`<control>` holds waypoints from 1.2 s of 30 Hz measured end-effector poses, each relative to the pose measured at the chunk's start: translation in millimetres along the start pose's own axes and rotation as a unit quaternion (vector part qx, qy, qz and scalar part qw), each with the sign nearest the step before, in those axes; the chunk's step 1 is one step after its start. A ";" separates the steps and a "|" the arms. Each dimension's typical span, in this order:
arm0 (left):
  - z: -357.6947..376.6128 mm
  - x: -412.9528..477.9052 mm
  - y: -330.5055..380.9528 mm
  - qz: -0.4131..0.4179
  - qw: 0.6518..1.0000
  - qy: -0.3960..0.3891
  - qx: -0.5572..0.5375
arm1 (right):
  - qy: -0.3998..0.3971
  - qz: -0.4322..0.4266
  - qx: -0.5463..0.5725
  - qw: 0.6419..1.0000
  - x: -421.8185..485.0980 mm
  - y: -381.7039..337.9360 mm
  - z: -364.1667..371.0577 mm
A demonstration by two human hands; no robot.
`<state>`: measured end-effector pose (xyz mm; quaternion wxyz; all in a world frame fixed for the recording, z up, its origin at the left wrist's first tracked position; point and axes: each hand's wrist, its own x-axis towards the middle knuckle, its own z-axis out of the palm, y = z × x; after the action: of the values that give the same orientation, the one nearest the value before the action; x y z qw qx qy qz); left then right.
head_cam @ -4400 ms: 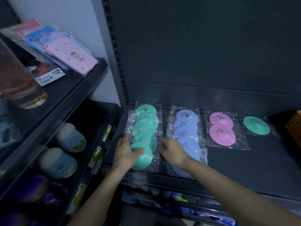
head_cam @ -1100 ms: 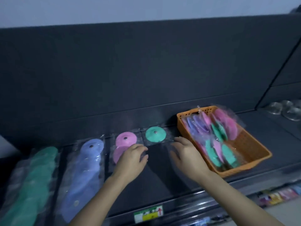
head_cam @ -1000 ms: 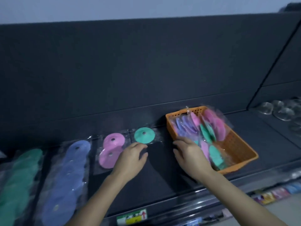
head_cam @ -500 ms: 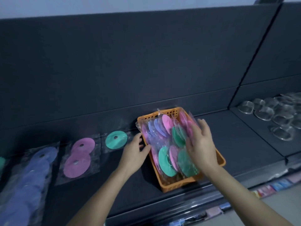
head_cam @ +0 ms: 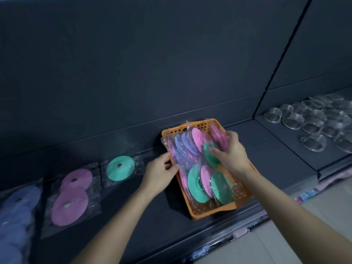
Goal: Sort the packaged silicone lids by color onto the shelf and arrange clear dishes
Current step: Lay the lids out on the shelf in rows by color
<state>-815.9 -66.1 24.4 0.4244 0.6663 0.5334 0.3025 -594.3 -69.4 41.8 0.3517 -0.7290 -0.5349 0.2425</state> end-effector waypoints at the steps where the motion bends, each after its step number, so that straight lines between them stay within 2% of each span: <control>1: 2.6 3.1 2.8 0.000 1.000 0.000 0.001 | -0.006 0.004 -0.005 1.000 3.1 0.5 -2.5; 5: 15.5 14.5 13.0 -0.010 1.000 -0.002 0.007 | -0.020 0.003 -0.039 0.999 19.8 8.6 -12.2; 11: 39.4 34.0 32.5 -0.043 0.999 0.015 0.022 | 0.012 0.002 -0.151 0.989 53.7 23.1 -28.8; 13: 47.4 39.9 38.5 -0.052 0.997 0.046 0.040 | 0.027 -0.022 -0.196 0.980 60.5 31.1 -34.0; 16: 57.3 49.7 47.3 -0.047 0.986 0.140 0.071 | 0.023 -0.057 -0.218 0.974 72.2 40.3 -41.4; 19: 67.7 62.5 59.2 0.009 0.976 0.183 0.118 | 0.004 -0.076 -0.220 0.973 81.0 43.6 -46.1; 21: 77.1 71.4 69.9 0.050 0.971 0.166 0.163 | -0.004 -0.081 -0.225 0.971 85.5 43.7 -46.7; 23: 86.4 81.5 79.3 0.057 0.965 0.134 0.218 | -0.014 -0.082 -0.231 0.969 89.0 44.7 -46.5; 25: 94.8 93.3 84.4 0.036 0.960 0.101 0.257 | -0.016 -0.091 -0.222 0.971 90.5 47.2 -47.0; 28: 102.7 110.2 90.3 -0.008 0.956 0.102 0.275 | -0.019 -0.108 -0.198 0.974 91.2 49.5 -51.0; 31: 111.2 119.8 94.8 -0.050 0.971 0.074 0.220 | -0.017 -0.115 -0.124 0.985 92.5 51.1 -55.6; 33: 114.1 123.4 96.3 -0.044 0.979 0.030 0.197 | -0.006 -0.104 -0.051 0.993 97.3 52.9 -58.4; 36: 110.5 123.7 96.6 -0.021 0.965 -0.056 0.257 | 0.009 -0.076 0.023 0.997 102.4 52.7 -63.4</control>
<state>-646.8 19.9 53.6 0.2747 0.7573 0.5824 0.1085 -484.2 2.4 43.7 0.3910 -0.6799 -0.5799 0.2205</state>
